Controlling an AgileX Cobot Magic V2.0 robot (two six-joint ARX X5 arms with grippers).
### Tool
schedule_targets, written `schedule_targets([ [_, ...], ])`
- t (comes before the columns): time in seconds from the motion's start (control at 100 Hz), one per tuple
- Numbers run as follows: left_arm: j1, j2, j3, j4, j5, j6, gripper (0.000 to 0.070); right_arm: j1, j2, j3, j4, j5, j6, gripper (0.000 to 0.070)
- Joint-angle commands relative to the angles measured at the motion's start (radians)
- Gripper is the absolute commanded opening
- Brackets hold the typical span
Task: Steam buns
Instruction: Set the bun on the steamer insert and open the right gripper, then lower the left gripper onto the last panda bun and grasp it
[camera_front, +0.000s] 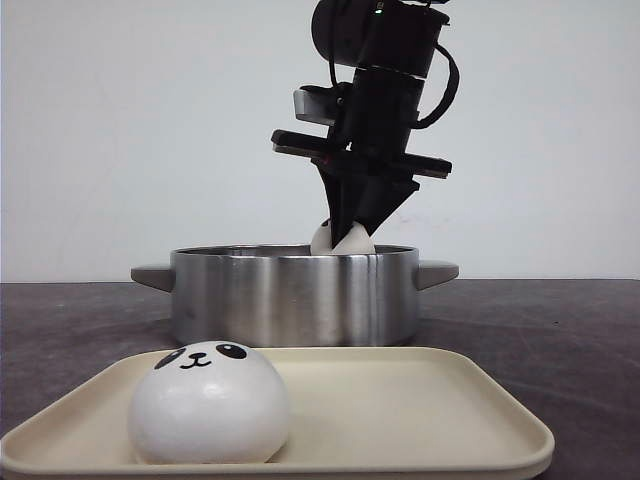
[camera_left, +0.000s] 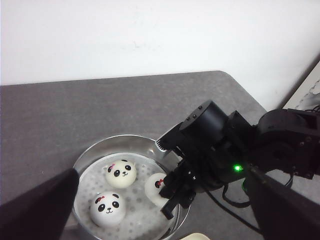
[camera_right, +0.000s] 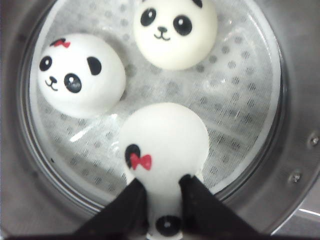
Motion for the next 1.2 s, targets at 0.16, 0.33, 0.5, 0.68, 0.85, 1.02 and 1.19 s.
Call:
schedule_targets([
  [0.16,-0.008,0.020,0.018,-0.032,-0.003,-0.003,0.0665,0.008,0.014,0.019,-0.014,0.000,-0.002,0.0429],
  [0.33,-0.008,0.058,0.018,-0.066,-0.002,-0.003,0.0665,0.001,0.010,0.021,-0.054,0.011,0.006,0.0429],
  [0.5,-0.014,0.126,0.008,-0.154,0.005,-0.003,0.0665,0.000,-0.034,0.021,-0.035,0.013,0.004,0.0429],
  [0.68,-0.045,0.195,-0.010,-0.167,0.006,-0.003,0.0665,-0.005,-0.068,0.021,-0.023,0.005,0.003,0.0432],
  [0.85,-0.093,0.237,-0.010,-0.140,0.009,-0.003,0.0665,-0.023,-0.068,0.021,-0.114,0.003,-0.016,0.0666],
  [1.02,-0.136,0.256,-0.010,-0.125,0.008,-0.008,0.0665,-0.026,-0.076,0.021,-0.123,0.007,-0.033,0.0694],
  [1.19,-0.154,0.257,-0.046,-0.137,0.004,-0.031,0.0665,-0.037,-0.151,0.021,-0.143,0.007,-0.037,0.0412],
])
